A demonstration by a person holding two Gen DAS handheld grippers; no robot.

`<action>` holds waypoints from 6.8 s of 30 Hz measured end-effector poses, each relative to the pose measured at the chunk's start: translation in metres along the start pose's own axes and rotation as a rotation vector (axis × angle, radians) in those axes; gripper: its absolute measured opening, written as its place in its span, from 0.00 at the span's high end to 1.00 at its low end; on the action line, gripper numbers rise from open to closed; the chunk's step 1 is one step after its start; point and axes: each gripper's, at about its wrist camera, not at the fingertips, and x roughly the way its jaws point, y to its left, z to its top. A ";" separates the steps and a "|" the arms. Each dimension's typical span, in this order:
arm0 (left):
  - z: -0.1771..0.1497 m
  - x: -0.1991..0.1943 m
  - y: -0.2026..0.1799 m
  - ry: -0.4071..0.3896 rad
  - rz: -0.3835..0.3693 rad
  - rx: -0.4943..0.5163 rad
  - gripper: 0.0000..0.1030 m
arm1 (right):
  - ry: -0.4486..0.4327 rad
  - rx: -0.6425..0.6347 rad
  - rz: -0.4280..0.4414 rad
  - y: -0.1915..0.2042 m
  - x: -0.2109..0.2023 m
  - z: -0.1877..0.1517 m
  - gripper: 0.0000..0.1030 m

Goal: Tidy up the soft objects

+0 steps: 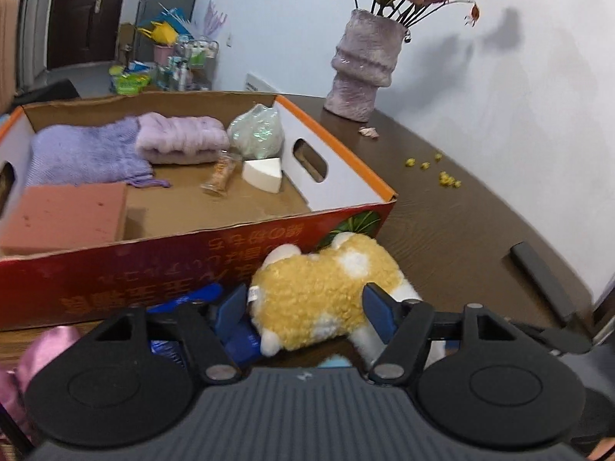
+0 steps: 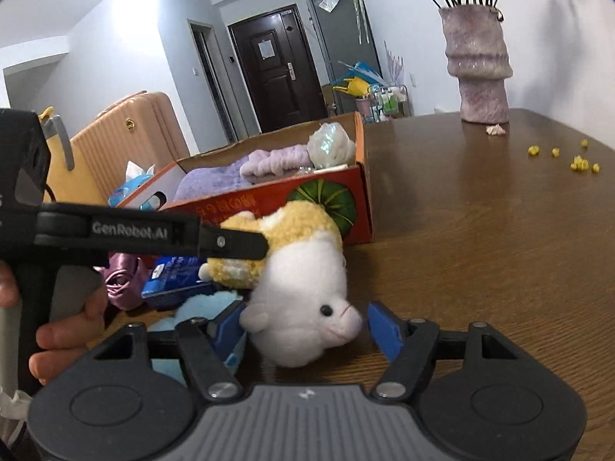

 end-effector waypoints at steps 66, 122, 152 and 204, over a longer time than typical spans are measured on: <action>-0.115 -0.136 0.065 -0.170 -0.078 -0.227 0.34 | -0.061 -0.006 0.308 0.100 -0.015 0.015 0.39; 0.094 -0.006 0.047 -0.117 -0.006 -0.127 0.54 | -0.046 -0.242 0.281 0.002 0.071 0.165 0.59; -0.049 -0.253 0.013 -0.425 0.548 0.032 0.00 | -0.303 -0.339 -0.004 0.050 -0.132 0.077 0.10; -0.094 -0.180 0.062 -0.233 0.252 -0.117 0.95 | 0.005 -0.166 0.283 0.152 0.021 0.023 0.89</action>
